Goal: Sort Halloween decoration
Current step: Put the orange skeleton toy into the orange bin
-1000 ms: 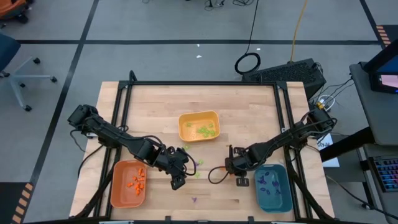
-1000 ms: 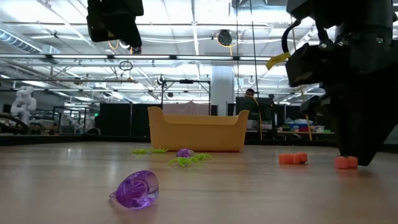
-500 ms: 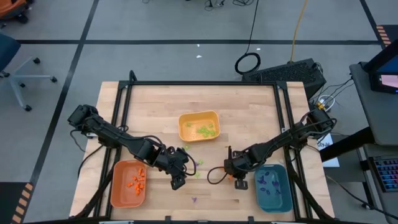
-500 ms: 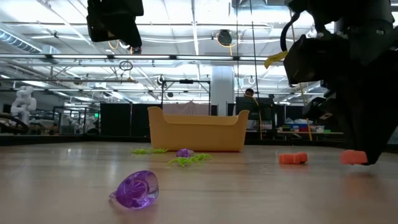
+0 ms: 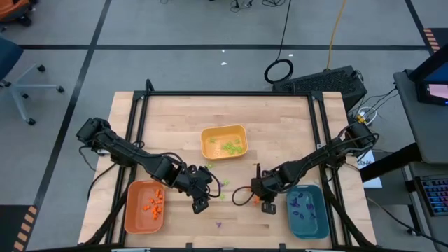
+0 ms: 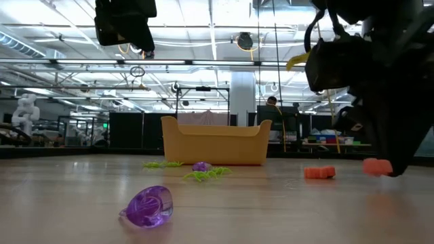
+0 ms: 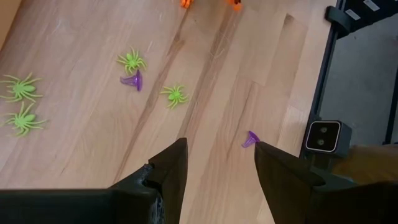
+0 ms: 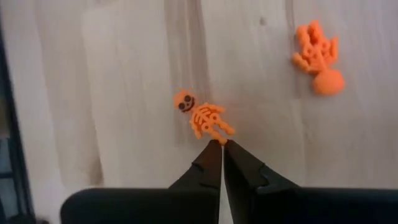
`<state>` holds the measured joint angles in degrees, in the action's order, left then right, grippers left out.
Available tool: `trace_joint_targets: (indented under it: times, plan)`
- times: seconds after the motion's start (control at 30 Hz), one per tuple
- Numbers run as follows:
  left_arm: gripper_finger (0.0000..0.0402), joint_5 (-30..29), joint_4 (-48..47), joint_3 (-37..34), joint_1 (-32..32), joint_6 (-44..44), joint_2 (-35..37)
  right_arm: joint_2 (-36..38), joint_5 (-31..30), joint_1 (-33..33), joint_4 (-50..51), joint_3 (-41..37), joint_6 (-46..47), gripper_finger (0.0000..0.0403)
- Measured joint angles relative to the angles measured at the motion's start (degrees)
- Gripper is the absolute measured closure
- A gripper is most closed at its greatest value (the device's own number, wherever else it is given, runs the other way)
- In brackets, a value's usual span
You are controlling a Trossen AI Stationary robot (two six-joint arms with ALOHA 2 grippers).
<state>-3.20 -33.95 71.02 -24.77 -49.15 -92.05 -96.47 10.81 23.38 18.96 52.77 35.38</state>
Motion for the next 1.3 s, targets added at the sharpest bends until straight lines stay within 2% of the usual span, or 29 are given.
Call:
trace_joint_targets:
  times: [0.1,0.6,0.73,1.1,1.3]
  plan:
    - [0.0215,0.0,0.0,0.0,0.0,0.0,0.0,0.0,0.1,0.0,-2.1,0.0,0.8,0.0402]
    - [0.0215,0.0,3.1,0.7,-0.4,3.0,0.1,0.3,12.6,-0.1,-13.9,0.1,6.5,0.0403]
    - [0.0215,-0.5,3.0,0.9,-0.5,2.9,2.2,0.8,14.8,-0.2,-17.3,0.1,8.2,0.0403]
    - [0.0215,-9.1,0.2,0.9,-0.8,3.0,9.7,8.0,14.9,-5.3,-17.6,0.1,9.2,0.0403]
    - [0.0215,-10.6,0.0,0.9,-0.8,3.3,10.3,9.1,12.7,-6.9,-9.9,0.1,8.0,0.0403]
